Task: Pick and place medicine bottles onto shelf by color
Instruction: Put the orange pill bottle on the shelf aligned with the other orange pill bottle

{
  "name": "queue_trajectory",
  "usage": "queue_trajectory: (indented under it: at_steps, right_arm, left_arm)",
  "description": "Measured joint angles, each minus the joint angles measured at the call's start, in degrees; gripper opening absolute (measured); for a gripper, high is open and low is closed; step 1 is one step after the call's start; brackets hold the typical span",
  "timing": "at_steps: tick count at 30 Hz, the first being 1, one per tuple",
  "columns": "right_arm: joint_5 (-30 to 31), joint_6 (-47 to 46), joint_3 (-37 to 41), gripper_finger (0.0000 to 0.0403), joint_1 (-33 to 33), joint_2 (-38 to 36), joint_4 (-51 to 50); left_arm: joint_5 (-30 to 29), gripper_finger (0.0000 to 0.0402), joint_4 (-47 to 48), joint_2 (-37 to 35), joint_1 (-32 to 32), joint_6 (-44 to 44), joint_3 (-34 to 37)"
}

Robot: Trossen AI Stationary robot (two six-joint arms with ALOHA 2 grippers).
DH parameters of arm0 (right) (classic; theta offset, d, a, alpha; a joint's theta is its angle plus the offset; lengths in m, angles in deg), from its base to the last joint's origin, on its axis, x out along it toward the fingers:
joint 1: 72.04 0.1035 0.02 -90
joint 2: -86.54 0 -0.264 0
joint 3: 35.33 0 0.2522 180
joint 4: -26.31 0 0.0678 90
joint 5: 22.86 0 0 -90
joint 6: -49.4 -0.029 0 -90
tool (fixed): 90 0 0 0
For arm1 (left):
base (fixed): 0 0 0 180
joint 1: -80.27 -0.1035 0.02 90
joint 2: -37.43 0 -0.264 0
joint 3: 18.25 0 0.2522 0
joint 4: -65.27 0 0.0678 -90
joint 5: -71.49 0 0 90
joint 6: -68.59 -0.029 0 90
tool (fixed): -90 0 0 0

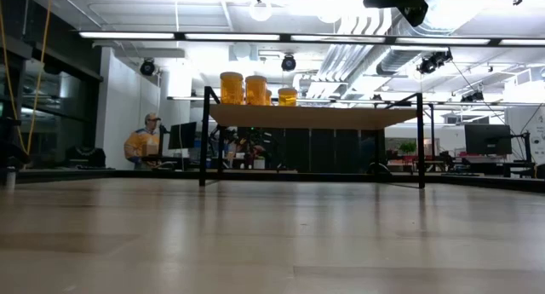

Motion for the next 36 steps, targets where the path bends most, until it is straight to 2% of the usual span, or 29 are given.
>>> queue_trajectory:
  at_steps: [5, 10, 15, 20, 23, 26, 31, 36]
  right_arm:
    - [0.0, 0.2, 0.0, 0.0, -0.1, 0.0, 0.0]
    - [0.0, 0.4, 0.0, 0.0, -0.1, 0.0, 0.0]
    - [0.0, 2.2, 0.0, 0.0, -0.1, 0.0, 0.0]
    - [0.3, 2.9, 0.0, 0.0, -0.1, 0.0, 0.7]
    - [0.5, 2.8, 0.0, 0.0, -0.1, 0.0, 1.9]
    - [0.5, 2.6, 0.0, 0.0, -0.1, 0.0, 2.8]
    - [0.6, 2.8, 0.0, 0.0, -0.1, 0.0, 6.3]
    - [5.5, 3.4, 0.0, 0.0, -1.3, 1.4, 14.1]
  left_arm:
    - [1.7, 0.02, 2.6, -3.1, -2.6, -5.1, 0.0]
    - [6.0, 0.0204, 8.0, -9.7, -9.9, -13.1, 0.0]
    - [7.7, 0.0203, 14.3, -18.6, -22.6, -22.3, -0.8]
    - [6.9, 0.0202, 17.1, -23.1, -38.4, -29.3, -7.2]
    - [6.2, 0.0202, 17.0, -22.8, -45.7, -36.7, -13.2]
    - [2.0, 0.0202, 16.8, -20.1, -50.8, -43.8, -19.8]
    - [-4.2, 0.0202, 16.4, -12.6, -58.3, -53.3, -32.2]
    - [-4.7, 0.0202, 12.3, -3.5, -64.9, -61.3, -42.1]
